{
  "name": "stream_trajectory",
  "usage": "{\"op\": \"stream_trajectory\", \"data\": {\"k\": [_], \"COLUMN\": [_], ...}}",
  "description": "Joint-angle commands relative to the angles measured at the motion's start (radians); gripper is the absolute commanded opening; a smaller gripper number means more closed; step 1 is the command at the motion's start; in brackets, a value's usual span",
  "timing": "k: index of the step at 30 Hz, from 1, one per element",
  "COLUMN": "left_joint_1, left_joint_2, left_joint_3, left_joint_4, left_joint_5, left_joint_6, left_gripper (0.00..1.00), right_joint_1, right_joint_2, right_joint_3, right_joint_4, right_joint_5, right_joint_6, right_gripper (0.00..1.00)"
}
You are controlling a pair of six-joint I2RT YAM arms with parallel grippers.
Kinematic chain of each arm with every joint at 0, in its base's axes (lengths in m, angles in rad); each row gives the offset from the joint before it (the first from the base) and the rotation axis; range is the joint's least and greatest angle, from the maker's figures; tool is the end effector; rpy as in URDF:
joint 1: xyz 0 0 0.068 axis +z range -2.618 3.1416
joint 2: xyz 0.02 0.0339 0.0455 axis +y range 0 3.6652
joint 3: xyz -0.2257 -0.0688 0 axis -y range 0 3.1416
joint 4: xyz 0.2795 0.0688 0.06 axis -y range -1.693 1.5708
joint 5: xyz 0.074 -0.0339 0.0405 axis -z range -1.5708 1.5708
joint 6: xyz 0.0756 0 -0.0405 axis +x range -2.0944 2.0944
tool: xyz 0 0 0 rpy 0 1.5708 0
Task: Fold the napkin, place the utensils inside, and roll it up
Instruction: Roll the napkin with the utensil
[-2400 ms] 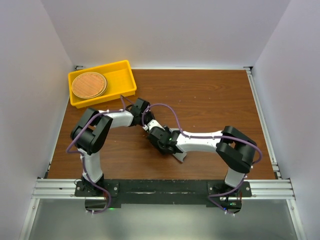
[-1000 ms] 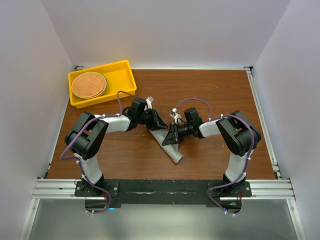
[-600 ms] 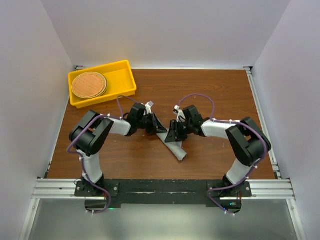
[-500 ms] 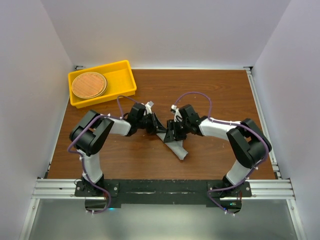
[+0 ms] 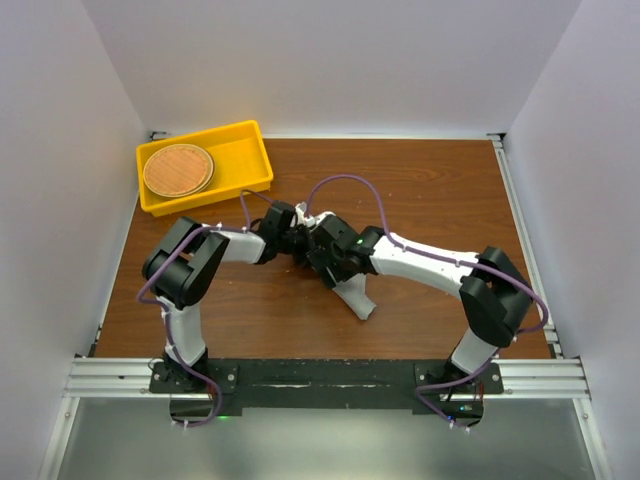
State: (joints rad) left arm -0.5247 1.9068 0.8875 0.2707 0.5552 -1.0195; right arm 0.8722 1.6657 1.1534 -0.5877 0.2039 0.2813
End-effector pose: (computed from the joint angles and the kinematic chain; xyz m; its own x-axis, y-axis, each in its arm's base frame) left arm 0.3204 -0.2315 0.0259 -0.9559 -0.2831 -0.0781 -0.1037 0.5743 -0.8120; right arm 0.2571 0.2823 0.1215 -0.7424 -0.4613 -0.4859 -0.5045 0.8621 -0.0474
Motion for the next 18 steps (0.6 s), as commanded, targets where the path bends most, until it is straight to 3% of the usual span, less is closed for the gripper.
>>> {"op": "stream_trajectory", "data": {"k": [1,12,15,18], "left_joint_1": [0.009,0.009,0.009,0.011], "left_joint_2": [0.044,0.078,0.077,0.075], "left_joint_3": [0.074,0.088,0.091,0.102], "left_joint_4": [-0.217,-0.255,-0.257,-0.263], "left_joint_5": [-0.006,0.04,0.043,0.041], "left_joint_6": [-0.005,-0.065,-0.074,-0.08], "left_gripper": [0.07,0.07,0.07,0.1], "right_joint_1": [0.085,0.125,0.139,0.14], "right_joint_2": [0.055,0.177,0.175,0.195], "right_joint_3": [0.063,0.06,0.019,-0.007], "right_joint_4": [-0.012,0.103,0.14,0.157], "right_joint_5": [0.15,0.264,0.302,0.322], "right_joint_6": [-0.045,-0.01,-0.013,0.015], "right_gripper": [0.78,0.79,0.73,0.5]}}
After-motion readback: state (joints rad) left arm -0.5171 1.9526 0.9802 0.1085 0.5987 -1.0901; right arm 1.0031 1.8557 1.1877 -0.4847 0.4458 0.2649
